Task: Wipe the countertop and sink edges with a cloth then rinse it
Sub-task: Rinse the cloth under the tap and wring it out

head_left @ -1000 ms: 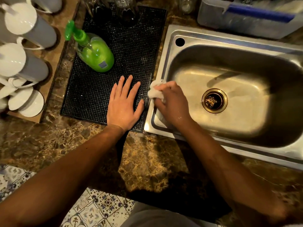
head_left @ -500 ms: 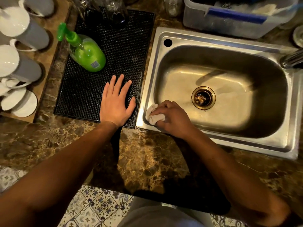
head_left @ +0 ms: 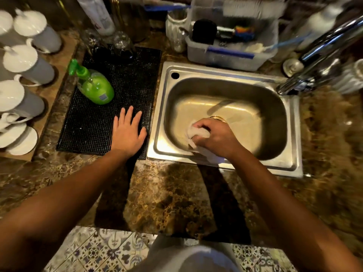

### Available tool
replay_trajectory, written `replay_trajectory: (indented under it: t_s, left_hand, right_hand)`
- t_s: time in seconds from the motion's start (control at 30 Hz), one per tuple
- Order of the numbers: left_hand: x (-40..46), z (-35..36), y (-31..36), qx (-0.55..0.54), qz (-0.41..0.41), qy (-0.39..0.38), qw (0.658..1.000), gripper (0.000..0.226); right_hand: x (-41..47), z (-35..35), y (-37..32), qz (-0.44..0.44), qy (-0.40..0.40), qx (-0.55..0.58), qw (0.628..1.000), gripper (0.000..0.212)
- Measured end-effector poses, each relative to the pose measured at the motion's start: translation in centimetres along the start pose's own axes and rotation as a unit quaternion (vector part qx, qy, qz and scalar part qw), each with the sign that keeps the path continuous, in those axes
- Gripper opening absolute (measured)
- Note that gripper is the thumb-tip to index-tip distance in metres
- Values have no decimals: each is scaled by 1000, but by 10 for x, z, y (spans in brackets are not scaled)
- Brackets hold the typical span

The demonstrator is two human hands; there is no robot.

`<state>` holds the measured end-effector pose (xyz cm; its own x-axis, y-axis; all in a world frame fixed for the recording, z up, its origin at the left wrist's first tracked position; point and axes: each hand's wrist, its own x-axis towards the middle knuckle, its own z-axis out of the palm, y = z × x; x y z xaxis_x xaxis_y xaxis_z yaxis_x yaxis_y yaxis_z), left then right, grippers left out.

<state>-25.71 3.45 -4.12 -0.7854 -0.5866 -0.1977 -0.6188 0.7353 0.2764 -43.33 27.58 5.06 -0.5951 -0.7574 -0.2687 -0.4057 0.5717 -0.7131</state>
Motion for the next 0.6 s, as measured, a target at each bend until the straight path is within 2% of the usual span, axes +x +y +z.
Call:
replay_trajectory:
  t_s: [0.07,0.13,0.23,0.3,0.4,0.53,0.6]
  left_hand:
    - [-3,-20,27,-120,-28,-13,992,61]
    - [-15,-42,63,-291,-25,-16,956,46]
    - [-45,-81,119,-489,-36,-46,870,24]
    - [-69,-105,152,-587,-37,-88,804,24]
    - [-93,-135,180,-646,-18,-92,757,35]
    - [-112,-168,198,-657,35,-139,740,41]
    - [-122,-176,203,-668,56,-150,727,43]
  right_hand:
    - [-8,-21,-13,15,30,29,999,25]
    - [-20,-40,-28,12,57,59,997,24]
    - [-40,-62,-53,-11,91,83,992,25]
    - [-55,-76,-71,-31,92,87,991,23]
    - [-75,-87,-97,-51,91,72,992,25]
    - [-100,-94,-119,-108,126,37,985,21]
    - [-112,-98,-124,-132,123,-17,983,26]
